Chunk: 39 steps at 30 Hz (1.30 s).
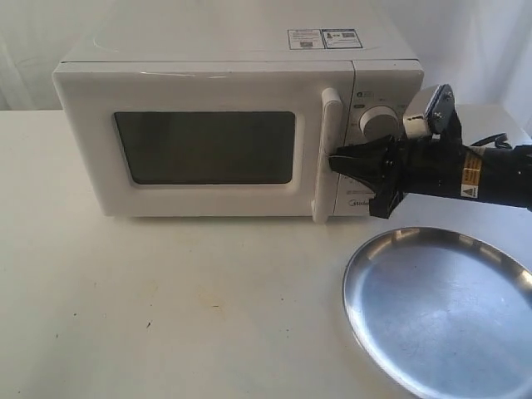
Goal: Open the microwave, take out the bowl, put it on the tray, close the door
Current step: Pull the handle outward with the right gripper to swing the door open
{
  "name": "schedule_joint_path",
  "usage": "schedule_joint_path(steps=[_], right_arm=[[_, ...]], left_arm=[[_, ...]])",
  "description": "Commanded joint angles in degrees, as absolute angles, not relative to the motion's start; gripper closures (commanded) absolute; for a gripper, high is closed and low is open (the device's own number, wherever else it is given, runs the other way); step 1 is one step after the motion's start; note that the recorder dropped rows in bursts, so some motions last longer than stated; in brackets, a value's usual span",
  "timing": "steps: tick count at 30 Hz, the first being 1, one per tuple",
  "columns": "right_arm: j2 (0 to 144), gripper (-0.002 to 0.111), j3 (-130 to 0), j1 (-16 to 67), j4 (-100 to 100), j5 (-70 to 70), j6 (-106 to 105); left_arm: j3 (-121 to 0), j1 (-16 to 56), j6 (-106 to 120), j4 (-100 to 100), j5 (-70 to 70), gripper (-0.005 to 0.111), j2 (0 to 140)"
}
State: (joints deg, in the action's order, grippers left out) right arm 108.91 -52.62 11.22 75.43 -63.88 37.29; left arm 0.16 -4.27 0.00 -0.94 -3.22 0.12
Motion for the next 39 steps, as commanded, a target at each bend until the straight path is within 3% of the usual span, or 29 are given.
schedule_joint_path(steps=[1,8,18,29,32,37,39], right_arm=[[109.30,0.108,-54.75,16.51,86.30,-69.96,36.86],[108.48,0.108,-54.75,21.59,85.22,-69.96,37.03],[92.88,0.108,-44.48,11.25,85.75,-69.96,38.87],[91.40,0.108,-41.15,10.76,76.27,-56.36,43.68],[91.40,0.096,-40.79,10.76,75.01,-48.83,43.98],[91.50,0.058,-40.46,10.86,73.15,-52.71,42.87],[91.50,0.056,-40.46,10.86,73.00,-53.86,42.87]], left_arm=[[0.00,-4.20,0.00,-0.50,-3.43,0.107,0.00],[0.00,-4.20,0.00,-0.50,-3.43,0.107,0.00],[0.00,-4.20,0.00,-0.50,-3.43,0.107,0.00],[0.00,-4.20,0.00,-0.50,-3.43,0.107,0.00],[0.00,-4.20,0.00,-0.50,-3.43,0.107,0.00],[0.00,-4.20,0.00,-0.50,-3.43,0.107,0.00],[0.00,-4.20,0.00,-0.50,-3.43,0.107,0.00]])
